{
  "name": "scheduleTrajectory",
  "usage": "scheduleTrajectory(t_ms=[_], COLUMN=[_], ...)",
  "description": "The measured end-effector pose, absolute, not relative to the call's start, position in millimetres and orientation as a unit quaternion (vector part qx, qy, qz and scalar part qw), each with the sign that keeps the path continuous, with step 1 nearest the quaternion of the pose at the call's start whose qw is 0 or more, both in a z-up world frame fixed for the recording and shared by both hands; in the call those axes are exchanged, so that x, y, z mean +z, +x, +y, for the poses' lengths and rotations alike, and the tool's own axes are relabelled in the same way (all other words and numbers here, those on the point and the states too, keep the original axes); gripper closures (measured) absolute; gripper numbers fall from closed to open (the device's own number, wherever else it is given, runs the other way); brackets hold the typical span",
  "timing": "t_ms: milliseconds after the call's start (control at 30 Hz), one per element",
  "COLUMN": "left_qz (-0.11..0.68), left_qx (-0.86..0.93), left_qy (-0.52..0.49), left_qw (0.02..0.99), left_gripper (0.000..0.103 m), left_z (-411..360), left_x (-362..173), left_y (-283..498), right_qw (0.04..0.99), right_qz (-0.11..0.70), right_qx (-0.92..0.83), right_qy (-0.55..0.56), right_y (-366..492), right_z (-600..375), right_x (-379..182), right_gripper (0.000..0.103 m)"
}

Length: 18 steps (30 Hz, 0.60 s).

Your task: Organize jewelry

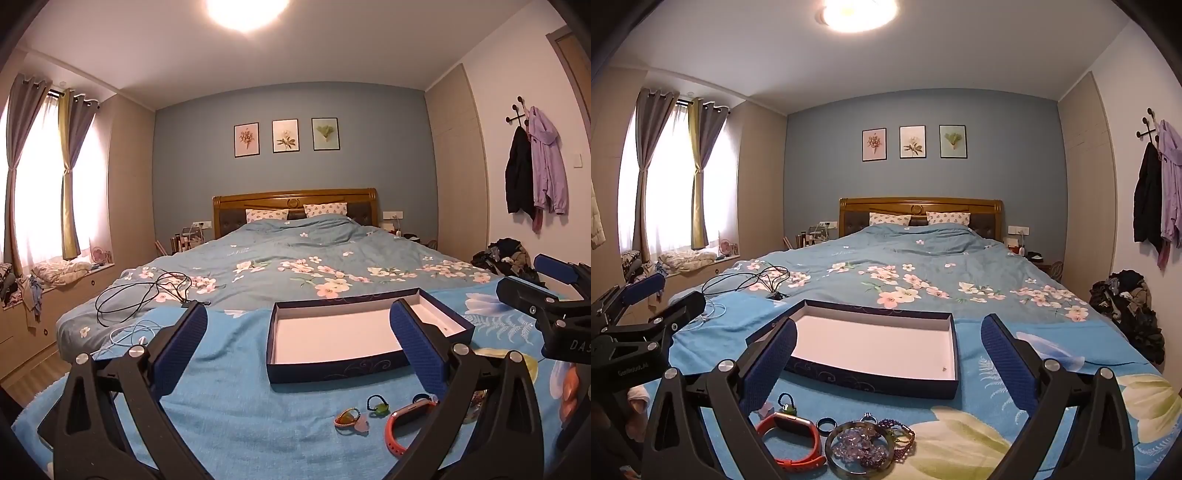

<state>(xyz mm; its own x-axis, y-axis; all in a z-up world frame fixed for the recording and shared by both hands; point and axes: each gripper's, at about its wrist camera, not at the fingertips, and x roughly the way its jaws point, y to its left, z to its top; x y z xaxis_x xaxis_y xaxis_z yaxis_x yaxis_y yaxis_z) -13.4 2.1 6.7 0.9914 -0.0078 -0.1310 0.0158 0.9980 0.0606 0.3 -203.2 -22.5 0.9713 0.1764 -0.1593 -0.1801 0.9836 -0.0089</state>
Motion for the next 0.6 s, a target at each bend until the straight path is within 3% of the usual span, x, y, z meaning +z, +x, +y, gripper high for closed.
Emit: scheduleTrajectory(t_ms=[600], left_qz=[0.064], left_qx=[-0.006], left_qy=[0.030], left_qw=[0.997], left_gripper=[0.006], left_z=[-1.7], left_x=[4.7], left_y=[-8.8], right_qw=[0.991], right_qz=[0.094], right_qx=[0.095], right_qy=[0.003], right_y=[4.2], right_z=[-207.8], right_x=[-22.7], right_gripper=[0.006])
